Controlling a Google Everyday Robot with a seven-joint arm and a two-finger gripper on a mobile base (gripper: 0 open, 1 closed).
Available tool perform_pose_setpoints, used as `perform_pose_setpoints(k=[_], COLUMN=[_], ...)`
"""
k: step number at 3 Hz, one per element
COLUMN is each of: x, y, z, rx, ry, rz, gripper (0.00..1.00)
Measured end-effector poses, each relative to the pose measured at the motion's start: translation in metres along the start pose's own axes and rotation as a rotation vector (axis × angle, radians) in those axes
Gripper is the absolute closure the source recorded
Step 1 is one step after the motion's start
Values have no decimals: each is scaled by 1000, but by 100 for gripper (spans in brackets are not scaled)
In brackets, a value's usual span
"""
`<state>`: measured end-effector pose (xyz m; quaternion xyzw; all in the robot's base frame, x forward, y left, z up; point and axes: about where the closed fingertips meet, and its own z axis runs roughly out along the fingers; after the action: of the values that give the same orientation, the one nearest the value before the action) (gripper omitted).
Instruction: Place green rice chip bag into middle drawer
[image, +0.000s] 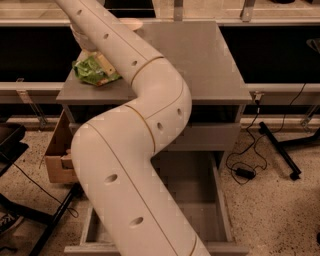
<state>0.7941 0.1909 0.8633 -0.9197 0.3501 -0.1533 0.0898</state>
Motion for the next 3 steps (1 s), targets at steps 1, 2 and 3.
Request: perform_pose_setpoints(k=[1, 2, 3], x=[-8, -8, -2], y=[-2, -2, -1], z=[5, 5, -1], rx=[-4, -4, 2], ry=[-21, -21, -19], rz=[-4, -4, 9], gripper=[71, 100, 100])
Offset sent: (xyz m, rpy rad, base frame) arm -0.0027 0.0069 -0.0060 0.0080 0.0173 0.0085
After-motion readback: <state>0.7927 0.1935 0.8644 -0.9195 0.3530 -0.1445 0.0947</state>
